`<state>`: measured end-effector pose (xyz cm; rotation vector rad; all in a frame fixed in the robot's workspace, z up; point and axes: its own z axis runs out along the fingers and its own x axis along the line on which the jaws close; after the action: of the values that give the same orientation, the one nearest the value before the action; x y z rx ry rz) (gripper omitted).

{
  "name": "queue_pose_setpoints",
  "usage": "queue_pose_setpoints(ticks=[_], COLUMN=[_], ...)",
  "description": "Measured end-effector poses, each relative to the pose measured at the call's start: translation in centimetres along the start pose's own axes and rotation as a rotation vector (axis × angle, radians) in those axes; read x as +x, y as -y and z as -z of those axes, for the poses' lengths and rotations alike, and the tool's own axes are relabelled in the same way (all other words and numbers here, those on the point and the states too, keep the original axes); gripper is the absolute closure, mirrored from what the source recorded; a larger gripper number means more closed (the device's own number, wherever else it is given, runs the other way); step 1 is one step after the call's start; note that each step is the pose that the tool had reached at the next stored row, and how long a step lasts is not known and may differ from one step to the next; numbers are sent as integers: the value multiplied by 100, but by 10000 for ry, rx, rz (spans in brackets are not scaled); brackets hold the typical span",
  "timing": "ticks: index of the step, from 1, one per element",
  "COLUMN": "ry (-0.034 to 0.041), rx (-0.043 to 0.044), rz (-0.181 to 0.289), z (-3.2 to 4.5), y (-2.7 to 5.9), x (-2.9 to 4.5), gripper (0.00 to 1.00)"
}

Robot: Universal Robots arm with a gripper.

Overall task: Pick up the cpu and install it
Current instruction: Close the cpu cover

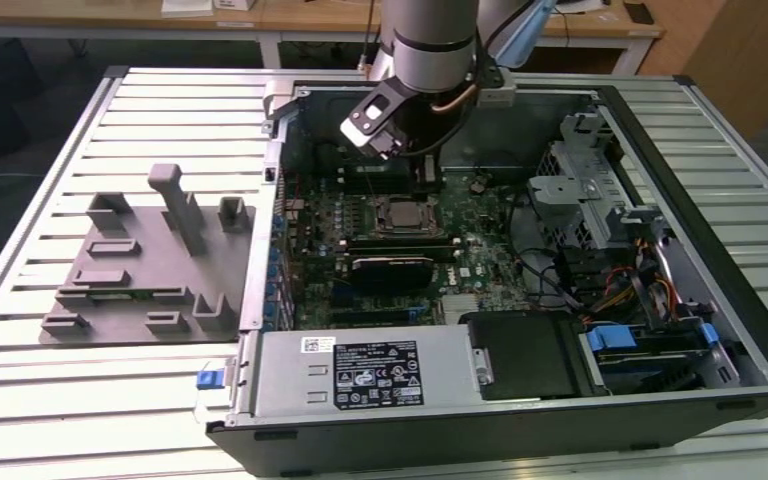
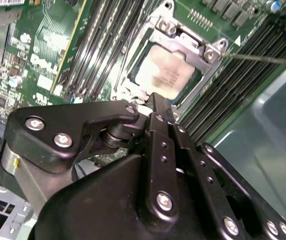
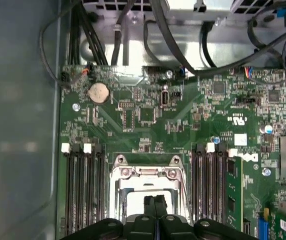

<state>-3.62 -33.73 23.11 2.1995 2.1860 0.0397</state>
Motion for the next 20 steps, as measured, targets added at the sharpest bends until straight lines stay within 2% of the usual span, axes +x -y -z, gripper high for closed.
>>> queue_pose_setpoints(ticks=[7, 15, 20], ry=[0, -2, -35], rx=[0, 0, -8], rz=[-3, 45, 757], z=[-48, -51, -51], y=[118, 124, 124], x=[-8, -8, -8], gripper=[89, 89, 89])
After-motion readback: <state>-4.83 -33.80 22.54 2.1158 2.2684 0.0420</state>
